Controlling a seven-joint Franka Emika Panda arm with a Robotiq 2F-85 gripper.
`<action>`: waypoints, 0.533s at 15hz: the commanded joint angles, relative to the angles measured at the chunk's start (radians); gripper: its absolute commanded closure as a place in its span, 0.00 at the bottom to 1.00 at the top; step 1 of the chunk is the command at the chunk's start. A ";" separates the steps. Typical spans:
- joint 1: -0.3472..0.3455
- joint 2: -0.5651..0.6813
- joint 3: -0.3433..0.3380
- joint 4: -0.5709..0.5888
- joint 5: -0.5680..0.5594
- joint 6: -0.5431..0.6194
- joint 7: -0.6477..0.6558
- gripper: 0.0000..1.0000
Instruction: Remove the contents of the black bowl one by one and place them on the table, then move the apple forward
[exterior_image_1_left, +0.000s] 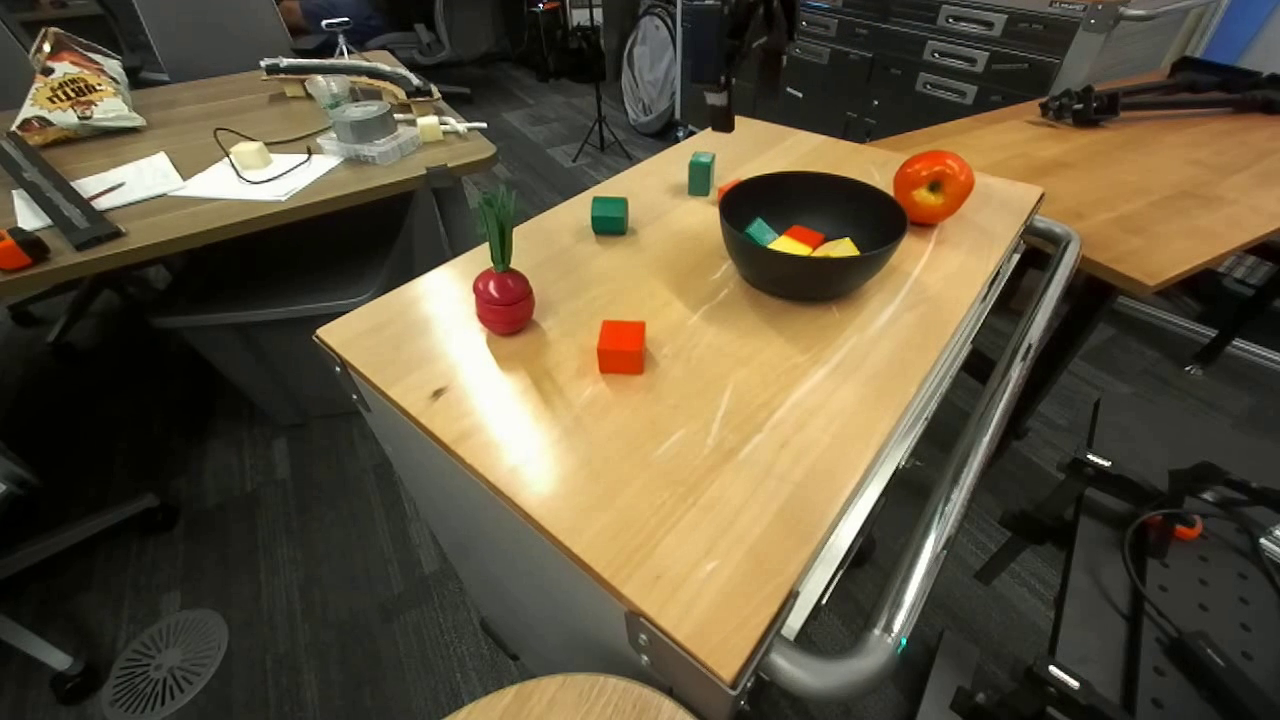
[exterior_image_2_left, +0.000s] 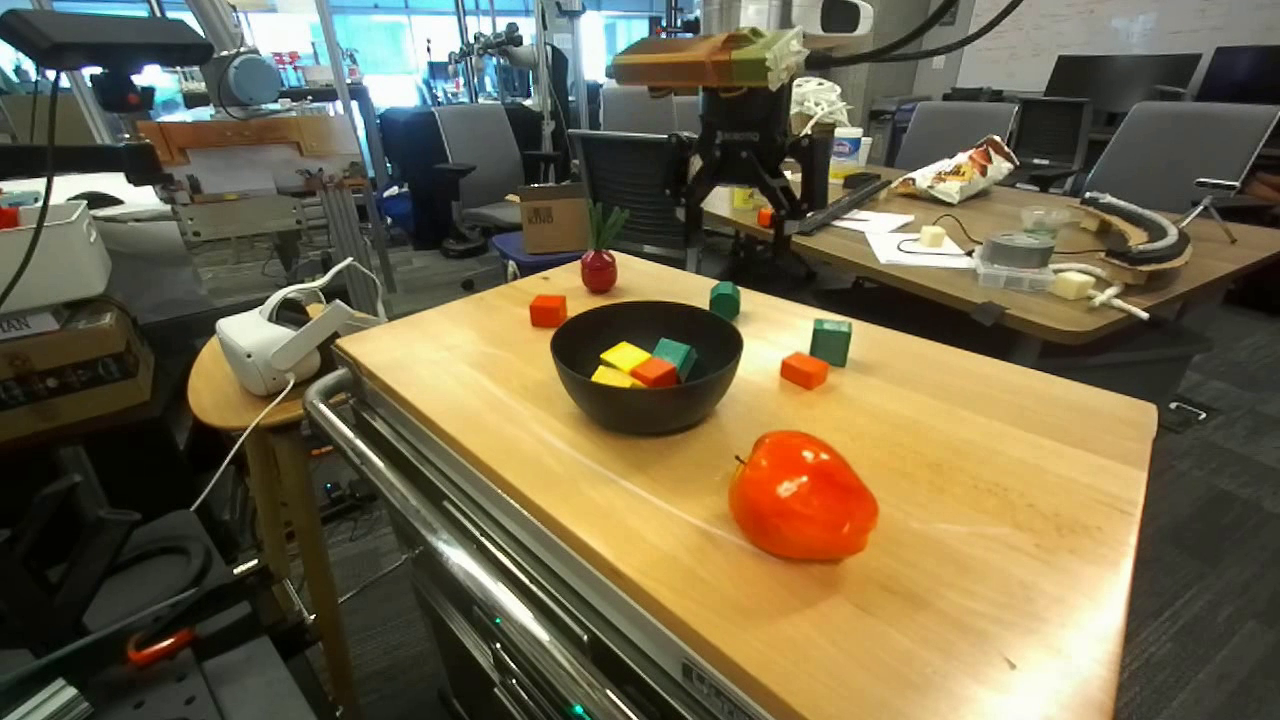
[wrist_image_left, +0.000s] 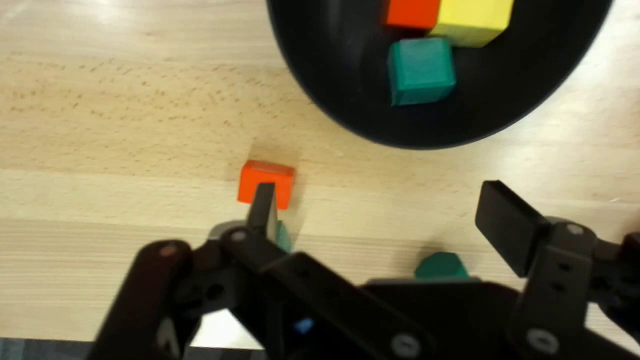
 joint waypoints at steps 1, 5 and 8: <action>-0.041 -0.143 0.031 -0.137 0.161 -0.041 -0.187 0.00; -0.025 -0.120 0.011 -0.119 0.183 -0.058 -0.190 0.00; -0.020 -0.130 0.010 -0.145 0.167 -0.038 -0.174 0.00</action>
